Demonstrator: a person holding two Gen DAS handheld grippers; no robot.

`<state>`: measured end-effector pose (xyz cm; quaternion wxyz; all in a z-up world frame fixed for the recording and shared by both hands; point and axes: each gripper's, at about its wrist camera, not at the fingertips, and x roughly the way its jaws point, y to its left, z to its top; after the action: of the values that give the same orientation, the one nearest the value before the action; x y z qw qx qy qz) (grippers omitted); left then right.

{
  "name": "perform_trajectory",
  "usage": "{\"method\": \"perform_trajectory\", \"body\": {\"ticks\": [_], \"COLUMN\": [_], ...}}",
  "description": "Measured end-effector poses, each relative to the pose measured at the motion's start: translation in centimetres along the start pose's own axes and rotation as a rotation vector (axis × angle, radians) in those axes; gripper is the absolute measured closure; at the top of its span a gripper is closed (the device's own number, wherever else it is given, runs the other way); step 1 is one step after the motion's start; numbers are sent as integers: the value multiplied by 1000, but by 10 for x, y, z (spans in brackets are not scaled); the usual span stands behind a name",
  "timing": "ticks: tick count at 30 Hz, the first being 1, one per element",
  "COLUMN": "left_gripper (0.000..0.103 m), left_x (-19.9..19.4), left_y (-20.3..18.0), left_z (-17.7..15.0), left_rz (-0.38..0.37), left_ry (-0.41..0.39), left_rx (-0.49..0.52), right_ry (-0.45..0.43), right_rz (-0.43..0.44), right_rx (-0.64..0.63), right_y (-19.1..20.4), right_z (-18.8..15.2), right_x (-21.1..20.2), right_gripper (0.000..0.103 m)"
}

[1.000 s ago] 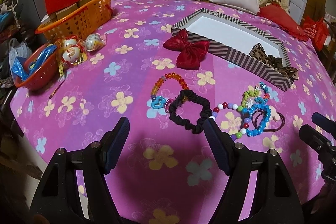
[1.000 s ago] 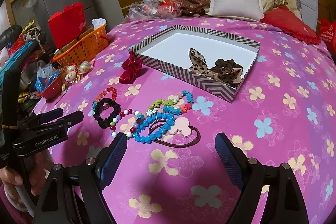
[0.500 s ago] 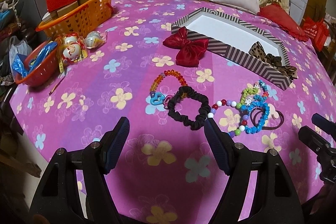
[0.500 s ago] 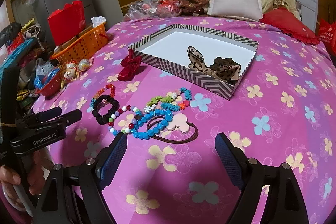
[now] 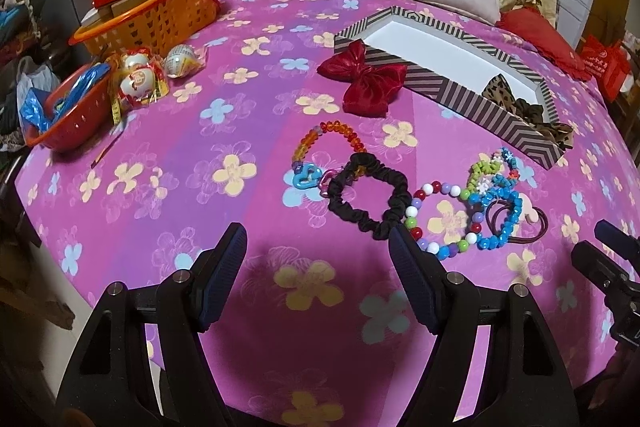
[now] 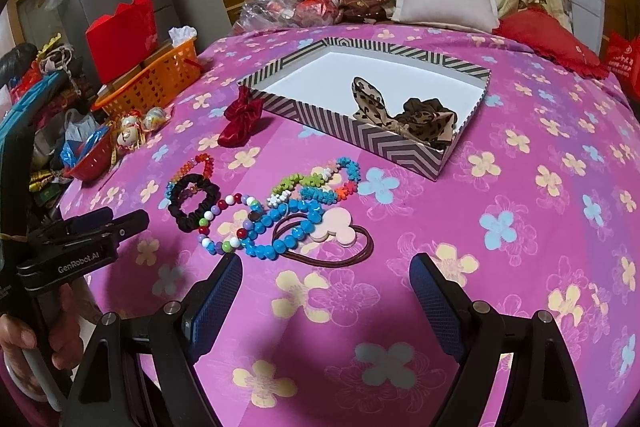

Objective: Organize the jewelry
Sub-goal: 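Move both tools back over the bracelets and black scrunchie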

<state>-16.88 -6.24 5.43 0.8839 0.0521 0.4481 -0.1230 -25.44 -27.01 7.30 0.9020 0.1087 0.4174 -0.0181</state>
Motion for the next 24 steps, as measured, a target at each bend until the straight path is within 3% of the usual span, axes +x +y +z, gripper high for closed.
{"method": "perform_trajectory", "body": {"ticks": [11, 15, 24], "left_gripper": [29, 29, 30], "left_x": [18, 23, 31], "left_y": [30, 36, 24], "left_z": [-4, -3, 7], "left_rz": [-46, -47, -47], "left_ry": [61, 69, 57], "left_rx": [-101, -126, -89], "right_ry": [6, 4, -4], "right_rz": [15, 16, 36], "right_rx": [-9, -43, -86], "right_y": [-2, 5, 17], "right_z": [-2, 1, 8], "right_x": [11, 16, 28], "right_gripper": [20, 40, 40]}}
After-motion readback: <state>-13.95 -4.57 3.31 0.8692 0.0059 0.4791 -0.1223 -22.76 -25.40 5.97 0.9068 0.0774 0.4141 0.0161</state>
